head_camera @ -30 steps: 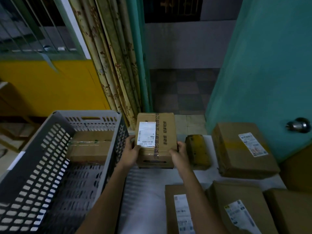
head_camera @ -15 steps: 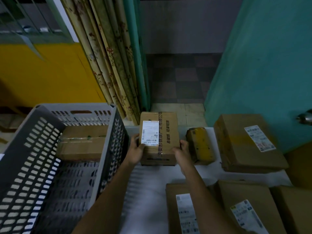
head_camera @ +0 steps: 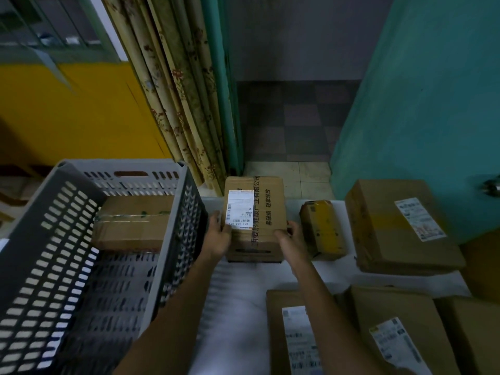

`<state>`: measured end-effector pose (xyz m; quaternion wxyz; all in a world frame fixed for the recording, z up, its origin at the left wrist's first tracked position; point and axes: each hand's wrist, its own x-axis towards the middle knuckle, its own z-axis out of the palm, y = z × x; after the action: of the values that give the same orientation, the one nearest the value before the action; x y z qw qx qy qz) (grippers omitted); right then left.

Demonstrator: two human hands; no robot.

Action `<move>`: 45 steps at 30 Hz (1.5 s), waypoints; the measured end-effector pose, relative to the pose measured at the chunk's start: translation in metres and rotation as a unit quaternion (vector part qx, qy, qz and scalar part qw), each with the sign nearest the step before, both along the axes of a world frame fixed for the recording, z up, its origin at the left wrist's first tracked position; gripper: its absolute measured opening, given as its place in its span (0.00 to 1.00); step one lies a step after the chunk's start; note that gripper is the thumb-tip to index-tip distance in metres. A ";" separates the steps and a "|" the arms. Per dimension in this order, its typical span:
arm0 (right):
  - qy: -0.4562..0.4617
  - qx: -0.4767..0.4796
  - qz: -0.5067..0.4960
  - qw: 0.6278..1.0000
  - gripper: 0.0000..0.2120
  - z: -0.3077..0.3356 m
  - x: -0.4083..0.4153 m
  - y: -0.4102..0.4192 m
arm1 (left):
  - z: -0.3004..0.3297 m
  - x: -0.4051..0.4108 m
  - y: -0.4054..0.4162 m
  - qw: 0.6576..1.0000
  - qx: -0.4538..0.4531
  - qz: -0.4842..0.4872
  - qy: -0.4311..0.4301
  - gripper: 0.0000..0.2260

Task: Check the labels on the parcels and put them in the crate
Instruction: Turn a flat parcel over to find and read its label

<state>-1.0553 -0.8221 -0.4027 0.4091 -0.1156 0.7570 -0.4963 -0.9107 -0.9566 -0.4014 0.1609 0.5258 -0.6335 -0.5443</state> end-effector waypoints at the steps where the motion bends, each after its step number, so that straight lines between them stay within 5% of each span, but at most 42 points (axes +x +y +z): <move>1: 0.001 0.004 -0.001 1.000 0.30 0.003 0.000 0.002 | 0.001 0.001 0.004 1.000 -0.016 0.006 -0.013 0.25; 6: 0.052 0.006 0.018 0.998 0.34 0.026 -0.005 0.021 | 0.005 0.010 0.026 0.988 -0.156 -0.010 -0.012 0.22; 11: 0.098 -0.013 0.054 0.994 0.32 0.049 -0.007 0.051 | 0.015 0.015 0.058 0.961 -0.220 -0.094 -0.137 0.34; 16: 0.142 0.017 0.093 0.985 0.33 0.051 -0.004 0.094 | 0.020 0.020 0.102 0.946 -0.252 -0.127 -0.157 0.39; 35: 0.115 0.107 0.111 0.981 0.42 -0.041 0.044 0.186 | -0.030 0.044 0.231 0.941 -0.134 -0.202 -0.236 0.39; 40: 0.122 0.103 0.117 0.980 0.31 -0.037 0.053 0.194 | -0.044 0.049 0.244 0.941 -0.101 -0.221 -0.237 0.42; 45: 0.113 0.102 0.129 0.980 0.33 -0.025 0.059 0.196 | -0.044 0.052 0.251 0.949 -0.040 -0.245 -0.193 0.46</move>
<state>-0.9963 -0.6266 -0.4278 0.3917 -0.2251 0.8235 -0.3430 -0.8589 -0.7057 -0.4457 -0.0820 0.4422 -0.7832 -0.4294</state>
